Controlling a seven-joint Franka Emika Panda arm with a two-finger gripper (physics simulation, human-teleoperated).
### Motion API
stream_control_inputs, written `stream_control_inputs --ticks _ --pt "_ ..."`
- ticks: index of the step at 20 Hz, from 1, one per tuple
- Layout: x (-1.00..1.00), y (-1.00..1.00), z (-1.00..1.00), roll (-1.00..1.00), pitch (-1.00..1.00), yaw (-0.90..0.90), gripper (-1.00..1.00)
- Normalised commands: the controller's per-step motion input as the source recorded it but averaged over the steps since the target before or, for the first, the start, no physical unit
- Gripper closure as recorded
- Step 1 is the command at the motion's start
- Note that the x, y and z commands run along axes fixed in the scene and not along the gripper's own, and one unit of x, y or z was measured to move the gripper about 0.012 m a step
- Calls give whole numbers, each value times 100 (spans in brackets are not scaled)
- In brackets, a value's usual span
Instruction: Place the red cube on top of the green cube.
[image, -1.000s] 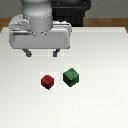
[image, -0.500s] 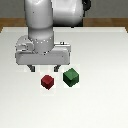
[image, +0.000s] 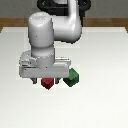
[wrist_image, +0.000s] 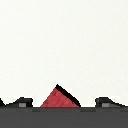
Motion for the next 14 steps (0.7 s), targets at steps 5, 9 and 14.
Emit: stream_control_inputs --ticks 5,9,14 --pt "0 0 -20 0 0 0 -100" --pt "-25 0 0 0 0 0 -100" --pt "0 0 0 0 0 0 -100"
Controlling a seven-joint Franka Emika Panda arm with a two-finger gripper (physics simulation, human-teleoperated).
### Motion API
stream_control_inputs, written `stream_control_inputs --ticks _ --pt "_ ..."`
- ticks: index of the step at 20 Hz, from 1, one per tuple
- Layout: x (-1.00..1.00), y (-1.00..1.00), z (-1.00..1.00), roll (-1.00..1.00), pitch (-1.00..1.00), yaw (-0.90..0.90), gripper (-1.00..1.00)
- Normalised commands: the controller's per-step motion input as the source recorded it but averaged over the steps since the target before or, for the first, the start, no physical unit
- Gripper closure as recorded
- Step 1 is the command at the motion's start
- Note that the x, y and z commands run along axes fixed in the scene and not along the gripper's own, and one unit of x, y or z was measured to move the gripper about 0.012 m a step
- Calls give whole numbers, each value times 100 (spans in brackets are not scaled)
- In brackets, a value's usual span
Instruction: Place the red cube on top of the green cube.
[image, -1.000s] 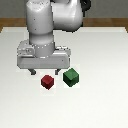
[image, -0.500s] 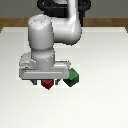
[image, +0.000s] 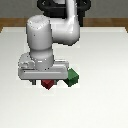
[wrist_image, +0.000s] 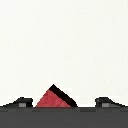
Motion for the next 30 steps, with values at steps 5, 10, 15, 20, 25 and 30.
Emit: stream_control_inputs --ticks 5,10,15,20,25,30 --pt "0 0 0 0 0 0 -100" --pt "0 0 0 0 0 0 100" --pt "0 0 0 0 0 0 100" --pt "0 0 60 0 0 0 100" --pt "0 0 100 0 0 0 100" --pt "0 20 40 0 0 0 100"
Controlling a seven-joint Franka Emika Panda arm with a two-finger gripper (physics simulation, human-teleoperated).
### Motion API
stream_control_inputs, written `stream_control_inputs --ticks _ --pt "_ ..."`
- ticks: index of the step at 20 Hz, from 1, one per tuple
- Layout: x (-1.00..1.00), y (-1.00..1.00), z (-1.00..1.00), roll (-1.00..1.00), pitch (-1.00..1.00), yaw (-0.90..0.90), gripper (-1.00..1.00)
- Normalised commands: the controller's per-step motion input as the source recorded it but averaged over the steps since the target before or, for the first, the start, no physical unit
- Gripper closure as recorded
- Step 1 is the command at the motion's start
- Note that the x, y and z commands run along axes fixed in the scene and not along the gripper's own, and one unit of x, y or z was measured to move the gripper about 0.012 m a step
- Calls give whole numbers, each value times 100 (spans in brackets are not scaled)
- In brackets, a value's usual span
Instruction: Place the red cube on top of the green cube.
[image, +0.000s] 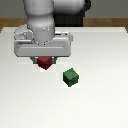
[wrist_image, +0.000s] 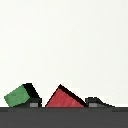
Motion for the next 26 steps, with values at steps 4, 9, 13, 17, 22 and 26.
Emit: stream_control_inputs --ticks 4,9,13,17,22,26 --pt "0 100 0 0 0 0 100" --pt "0 60 0 0 0 0 100" --pt "0 0 0 0 0 0 100" --pt "-25 25 0 0 0 0 100" --pt "0 0 0 0 0 0 100" --pt "-25 -25 0 0 0 0 100"
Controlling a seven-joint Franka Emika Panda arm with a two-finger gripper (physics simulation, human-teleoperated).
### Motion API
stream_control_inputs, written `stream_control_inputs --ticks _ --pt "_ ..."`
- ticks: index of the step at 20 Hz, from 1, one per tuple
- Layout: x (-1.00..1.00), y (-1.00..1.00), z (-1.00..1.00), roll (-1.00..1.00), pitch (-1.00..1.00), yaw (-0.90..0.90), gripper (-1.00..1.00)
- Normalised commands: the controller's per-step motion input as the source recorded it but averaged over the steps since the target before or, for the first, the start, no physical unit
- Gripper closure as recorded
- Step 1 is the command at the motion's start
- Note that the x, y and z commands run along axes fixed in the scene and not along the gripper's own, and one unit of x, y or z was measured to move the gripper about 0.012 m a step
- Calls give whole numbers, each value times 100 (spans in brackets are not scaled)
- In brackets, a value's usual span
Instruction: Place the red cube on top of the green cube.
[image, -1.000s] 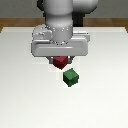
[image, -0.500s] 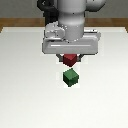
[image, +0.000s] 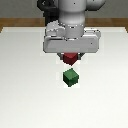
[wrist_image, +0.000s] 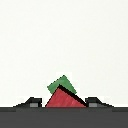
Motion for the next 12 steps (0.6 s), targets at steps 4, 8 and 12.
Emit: stream_control_inputs --ticks 4,8,12 --pt "0 0 -25 0 0 0 100" --pt "0 0 -50 0 0 0 100" --pt "25 0 -25 0 0 0 100"
